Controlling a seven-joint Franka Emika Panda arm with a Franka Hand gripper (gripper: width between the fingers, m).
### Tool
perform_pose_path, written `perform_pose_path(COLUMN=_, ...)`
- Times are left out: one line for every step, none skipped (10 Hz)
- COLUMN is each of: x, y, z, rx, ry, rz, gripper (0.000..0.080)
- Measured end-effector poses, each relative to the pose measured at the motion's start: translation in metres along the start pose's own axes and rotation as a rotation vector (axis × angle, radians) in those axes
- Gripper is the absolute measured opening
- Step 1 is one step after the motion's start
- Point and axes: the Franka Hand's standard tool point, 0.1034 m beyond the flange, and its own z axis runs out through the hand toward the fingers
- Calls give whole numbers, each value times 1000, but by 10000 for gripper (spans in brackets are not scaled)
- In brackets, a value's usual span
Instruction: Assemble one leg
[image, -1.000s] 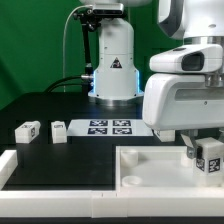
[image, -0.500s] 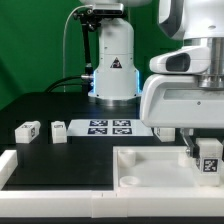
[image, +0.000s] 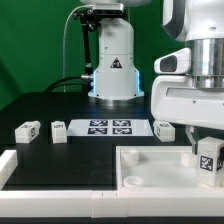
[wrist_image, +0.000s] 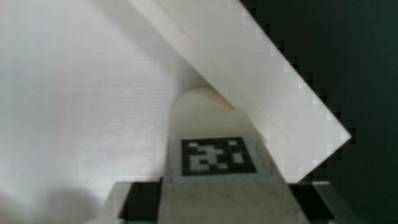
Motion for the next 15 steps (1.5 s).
perform_pose_path(x=0, y=0, z=0, rx=1, ry=-1, rz=123, gripper=293)
perform_pose_path(x=0, y=0, z=0, rx=3, ry=-4, rz=214, gripper=293)
perform_pose_path(x=0, y=0, z=0, rx=6, ry=-9, rz=269, gripper=293)
perform_pose_path(x=1, y=0, z=0, rx=8, ry=-14, rz=338, gripper=302)
perform_pose_path(x=0, y=0, z=0, rx=9, ry=-14, rz=285, gripper=302)
perform_pose_path(x=0, y=0, z=0, rx=11, ry=-14, rz=266, gripper=302)
perform_pose_path(x=1, y=-1, z=-1, rx=15, ry=-11, rz=192, gripper=529)
perform_pose_path(x=1, y=0, z=-1, rx=17, ry=-9, rz=89, gripper=611)
perform_pose_path(x=1, y=-1, z=-2, rx=18, ry=-7, rz=-58, gripper=641)
perform_pose_path(x=1, y=-1, z=-2, rx=19, ry=-5, rz=-164, gripper=641)
perform_pose_path(x=0, y=-2, z=-3, rx=19, ry=-4, rz=-257, gripper=648)
perform_pose_path(x=0, y=-2, z=-4, rx=17, ry=2, rz=-422, gripper=648)
perform_pose_path(x=1, y=-2, z=-4, rx=15, ry=4, rz=-523, gripper=649)
perform_pose_path(x=3, y=-1, z=-4, rx=12, ry=8, rz=-657, gripper=649)
perform_pose_path(x=3, y=-1, z=-4, rx=8, ry=10, rz=-756, gripper=649)
